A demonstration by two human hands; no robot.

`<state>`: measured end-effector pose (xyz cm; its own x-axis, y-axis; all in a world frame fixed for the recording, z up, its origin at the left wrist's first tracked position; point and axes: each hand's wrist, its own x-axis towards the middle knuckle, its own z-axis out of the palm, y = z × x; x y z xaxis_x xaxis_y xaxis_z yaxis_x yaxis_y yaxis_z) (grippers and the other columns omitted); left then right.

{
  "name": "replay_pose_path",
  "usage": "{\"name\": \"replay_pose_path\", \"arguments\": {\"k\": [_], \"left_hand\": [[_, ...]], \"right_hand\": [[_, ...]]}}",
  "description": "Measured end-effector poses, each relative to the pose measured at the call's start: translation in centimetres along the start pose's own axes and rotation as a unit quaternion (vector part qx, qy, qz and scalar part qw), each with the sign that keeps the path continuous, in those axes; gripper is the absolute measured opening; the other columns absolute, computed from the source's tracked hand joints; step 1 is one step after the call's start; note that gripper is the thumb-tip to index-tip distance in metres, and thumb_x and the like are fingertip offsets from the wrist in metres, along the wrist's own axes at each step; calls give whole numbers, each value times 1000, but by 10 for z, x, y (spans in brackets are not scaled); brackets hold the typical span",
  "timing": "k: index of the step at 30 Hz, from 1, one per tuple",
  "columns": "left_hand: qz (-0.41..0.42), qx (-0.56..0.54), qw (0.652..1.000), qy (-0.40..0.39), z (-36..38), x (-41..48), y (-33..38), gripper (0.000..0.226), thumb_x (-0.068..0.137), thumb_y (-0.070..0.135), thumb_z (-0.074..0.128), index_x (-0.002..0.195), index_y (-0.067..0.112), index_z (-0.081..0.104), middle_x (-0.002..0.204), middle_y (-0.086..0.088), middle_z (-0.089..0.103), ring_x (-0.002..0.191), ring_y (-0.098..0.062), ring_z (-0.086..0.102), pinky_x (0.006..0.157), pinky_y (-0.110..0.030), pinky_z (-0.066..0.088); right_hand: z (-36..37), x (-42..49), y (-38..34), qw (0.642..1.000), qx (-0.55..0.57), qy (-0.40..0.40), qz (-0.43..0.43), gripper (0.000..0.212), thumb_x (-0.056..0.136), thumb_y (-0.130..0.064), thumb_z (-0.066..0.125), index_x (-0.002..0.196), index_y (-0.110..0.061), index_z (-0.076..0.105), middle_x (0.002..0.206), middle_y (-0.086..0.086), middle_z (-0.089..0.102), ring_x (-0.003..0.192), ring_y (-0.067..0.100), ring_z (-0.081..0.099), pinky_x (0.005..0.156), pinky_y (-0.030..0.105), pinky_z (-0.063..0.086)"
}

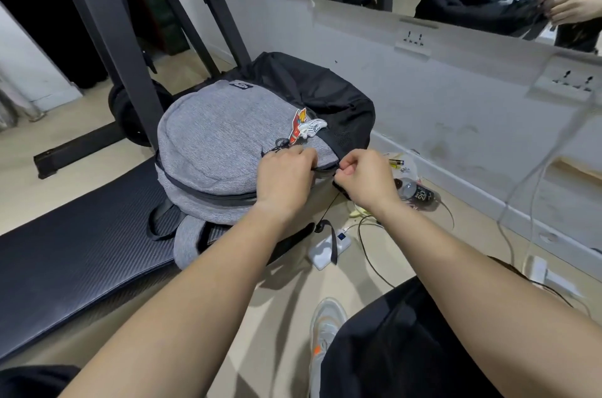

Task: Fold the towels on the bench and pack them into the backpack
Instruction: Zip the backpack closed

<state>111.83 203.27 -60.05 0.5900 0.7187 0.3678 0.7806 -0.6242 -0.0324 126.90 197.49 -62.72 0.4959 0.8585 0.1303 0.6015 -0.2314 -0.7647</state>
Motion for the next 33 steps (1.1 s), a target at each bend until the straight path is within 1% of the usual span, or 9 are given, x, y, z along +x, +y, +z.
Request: {"name": "replay_pose_path", "arguments": {"k": [5, 8, 12, 16, 19, 23, 26, 29, 33], "left_hand": [[-19, -24, 1000, -5, -2, -6, -6, 14, 80, 21, 65, 93, 26, 66, 93, 1, 71, 84, -26, 66, 70, -34, 41], [-5, -60, 998, -19, -3, -8, -11, 17, 82, 32, 66, 98, 28, 63, 100, 5, 70, 93, -23, 66, 77, -35, 47], [53, -50, 997, -29, 0, -6, 3, 39, 77, 44, 69, 111, 30, 57, 107, 4, 62, 101, -23, 58, 80, -38, 44], [39, -78, 996, -4, 6, 1, 12, 28, 79, 42, 71, 103, 29, 64, 100, 2, 60, 95, -25, 56, 76, -38, 44], [41, -101, 994, -3, 11, 2, 10, 23, 81, 42, 71, 101, 30, 67, 99, 4, 60, 96, -23, 55, 77, -36, 43], [27, -131, 991, 21, 15, 1, 11, 16, 86, 41, 67, 94, 28, 69, 93, 5, 60, 91, -22, 56, 72, -35, 45], [20, -140, 990, 21, 13, -1, 12, 18, 85, 37, 67, 99, 26, 70, 94, 4, 60, 92, -22, 56, 70, -34, 45], [16, -151, 988, 34, 10, -4, 10, 17, 85, 34, 68, 100, 26, 69, 93, 5, 60, 91, -21, 56, 67, -32, 43], [9, -167, 985, 48, 6, -6, 11, 13, 85, 31, 67, 95, 24, 67, 89, 5, 63, 88, -22, 60, 64, -33, 44]], "right_hand": [[7, -9, -11, 1000, 24, -12, 11, 12, 81, -14, 68, 72, -21, 64, 58, -10, 60, 83, 22, 63, 79, 30, 52], [7, -12, -13, 999, 20, -28, 4, 12, 83, -17, 71, 76, -22, 64, 64, -9, 64, 79, 18, 65, 78, 29, 52], [-2, -9, -13, 998, 28, -48, 10, 9, 82, -18, 74, 77, -21, 69, 63, -10, 62, 72, 14, 62, 69, 25, 45], [-13, -3, -6, 995, 40, -89, -8, 5, 83, -17, 73, 79, -21, 74, 59, -12, 63, 62, 5, 57, 67, 24, 45], [-23, 2, 2, 990, 54, -128, -18, 16, 91, -12, 66, 88, -22, 77, 65, -18, 65, 63, -2, 56, 65, 19, 41], [-26, 9, 10, 991, -9, -111, -71, 19, 90, -11, 65, 93, -27, 75, 89, -10, 68, 76, 1, 57, 74, 24, 43], [-24, 10, 6, 981, -103, -96, -130, 22, 86, -20, 72, 104, -29, 63, 102, -6, 56, 79, 11, 53, 72, 32, 46], [-22, 12, -1, 969, -152, -92, -170, 30, 86, -26, 74, 108, -29, 54, 107, -6, 50, 88, 17, 53, 69, 34, 42], [-19, 14, -3, 952, -203, -57, -223, 29, 88, -26, 71, 110, -28, 53, 107, -4, 47, 95, 20, 51, 66, 31, 35]]}}
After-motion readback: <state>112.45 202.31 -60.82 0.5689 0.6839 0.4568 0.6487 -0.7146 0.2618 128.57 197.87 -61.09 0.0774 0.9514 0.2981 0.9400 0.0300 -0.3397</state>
